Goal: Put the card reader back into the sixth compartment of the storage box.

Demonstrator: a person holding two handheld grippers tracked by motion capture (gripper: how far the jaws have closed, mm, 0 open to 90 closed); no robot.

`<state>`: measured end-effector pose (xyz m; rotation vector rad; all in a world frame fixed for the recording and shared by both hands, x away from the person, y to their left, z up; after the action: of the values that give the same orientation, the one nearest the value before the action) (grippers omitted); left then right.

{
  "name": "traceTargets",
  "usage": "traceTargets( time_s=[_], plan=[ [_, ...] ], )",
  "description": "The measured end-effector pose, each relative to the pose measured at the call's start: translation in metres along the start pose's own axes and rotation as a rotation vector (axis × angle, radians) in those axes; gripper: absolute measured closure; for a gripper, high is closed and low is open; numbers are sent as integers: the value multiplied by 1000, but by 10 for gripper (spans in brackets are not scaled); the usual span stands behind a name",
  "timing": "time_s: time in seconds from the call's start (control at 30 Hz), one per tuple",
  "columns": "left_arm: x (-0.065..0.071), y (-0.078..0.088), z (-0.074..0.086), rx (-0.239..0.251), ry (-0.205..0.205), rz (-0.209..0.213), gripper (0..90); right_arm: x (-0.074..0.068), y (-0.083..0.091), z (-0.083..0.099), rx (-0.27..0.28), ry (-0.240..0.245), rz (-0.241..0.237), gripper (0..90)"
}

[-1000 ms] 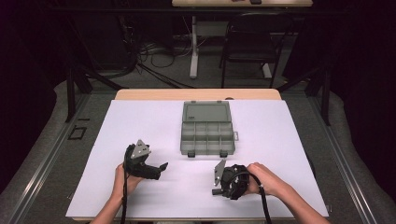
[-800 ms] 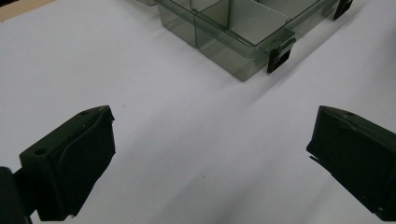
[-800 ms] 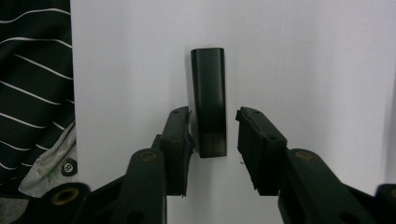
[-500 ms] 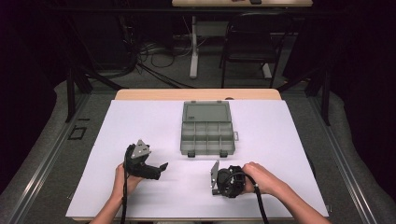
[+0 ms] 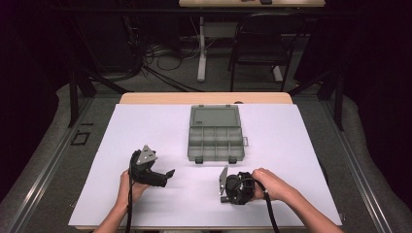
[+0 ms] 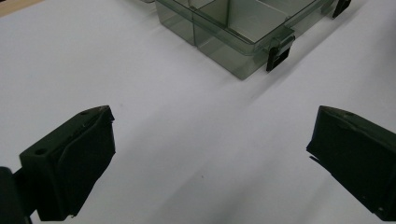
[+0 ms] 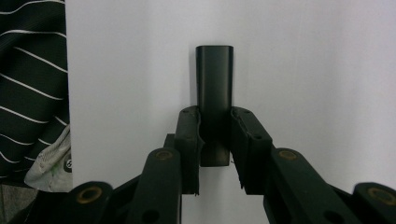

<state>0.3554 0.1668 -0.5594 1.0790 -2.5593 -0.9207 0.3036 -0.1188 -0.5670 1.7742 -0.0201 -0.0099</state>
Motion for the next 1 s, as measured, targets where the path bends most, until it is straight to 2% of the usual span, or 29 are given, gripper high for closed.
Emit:
traceTargets(
  time_s=[0.53,0.77,0.8,1.0],
  plan=[
    [0,1,0,3,-2,-3,0,0,7,4,79,-36,1,739],
    [0,1,0,2,-2,-3,0,0,12,6,130,-51,9,740],
    [0,1,0,3,-2,-2,0,0,14,8,151,-60,4,740],
    [-1,1,0,2,0,-5,0,1,20,13,199,-94,13,740]
  ],
)
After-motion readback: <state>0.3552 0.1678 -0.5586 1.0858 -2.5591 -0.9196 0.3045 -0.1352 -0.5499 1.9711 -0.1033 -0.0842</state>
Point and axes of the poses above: each handheld gripper's, and its own axes: y roughly backward along the jaws, z roughly out of its underside, x roughly to its right, the point moved 4 cm from there along -y, roughly forward along the jaws, and after that the axes turned 1 degree about -y, right-handed, at the moved point
